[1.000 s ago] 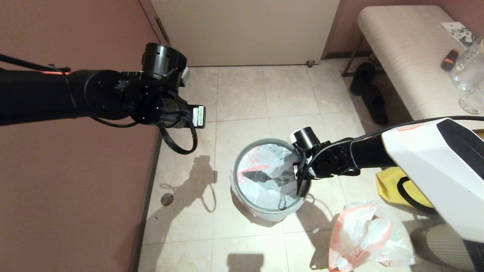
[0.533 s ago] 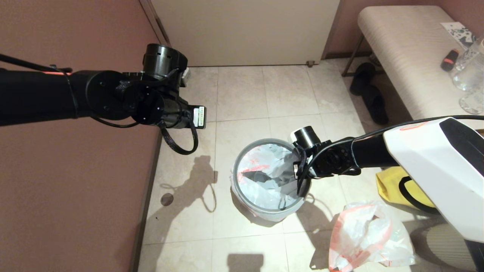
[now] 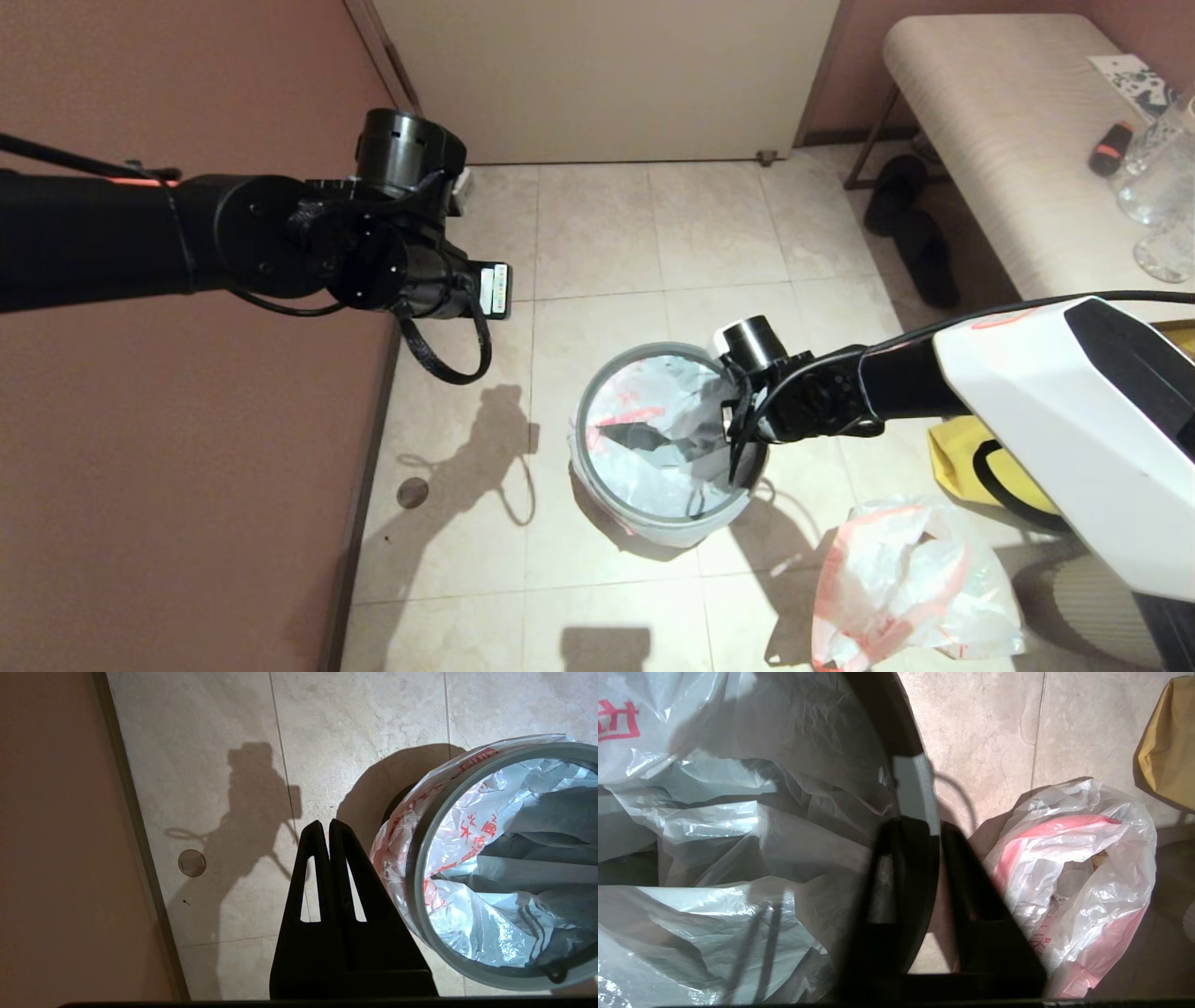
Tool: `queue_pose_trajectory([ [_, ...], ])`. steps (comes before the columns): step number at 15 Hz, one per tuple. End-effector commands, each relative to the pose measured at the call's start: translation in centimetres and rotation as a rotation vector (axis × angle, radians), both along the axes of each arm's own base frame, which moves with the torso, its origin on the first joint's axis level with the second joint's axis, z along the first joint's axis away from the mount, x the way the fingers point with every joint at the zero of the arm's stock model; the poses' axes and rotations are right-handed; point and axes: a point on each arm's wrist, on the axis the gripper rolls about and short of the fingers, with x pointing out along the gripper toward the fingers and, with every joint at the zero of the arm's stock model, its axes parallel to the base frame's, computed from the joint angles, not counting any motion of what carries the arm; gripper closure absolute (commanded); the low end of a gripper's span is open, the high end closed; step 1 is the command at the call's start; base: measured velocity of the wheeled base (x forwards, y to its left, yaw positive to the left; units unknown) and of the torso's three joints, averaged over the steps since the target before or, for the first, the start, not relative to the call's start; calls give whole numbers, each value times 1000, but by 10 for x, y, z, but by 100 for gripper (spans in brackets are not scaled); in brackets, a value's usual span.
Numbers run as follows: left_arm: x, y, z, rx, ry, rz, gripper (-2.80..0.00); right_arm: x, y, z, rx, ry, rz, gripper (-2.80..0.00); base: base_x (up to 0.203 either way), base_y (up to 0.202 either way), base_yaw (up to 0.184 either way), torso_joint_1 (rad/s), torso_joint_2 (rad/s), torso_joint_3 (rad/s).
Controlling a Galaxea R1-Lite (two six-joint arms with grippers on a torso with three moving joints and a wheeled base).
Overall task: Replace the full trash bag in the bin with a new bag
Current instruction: Place the trash can ring on the trash can
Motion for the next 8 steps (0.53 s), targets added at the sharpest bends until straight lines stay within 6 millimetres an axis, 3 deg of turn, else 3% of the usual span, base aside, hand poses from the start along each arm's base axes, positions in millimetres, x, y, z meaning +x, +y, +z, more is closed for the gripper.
queue_pose_trajectory([
  [1, 0, -1, -1, 2, 3, 0, 0, 1, 1, -5, -6, 7, -3, 0, 0, 0, 0, 0, 0, 0],
  [8, 0, -2, -2, 6, 3, 5, 0, -7, 1, 6, -2, -3, 2, 0, 0, 0, 0, 0, 0, 0],
])
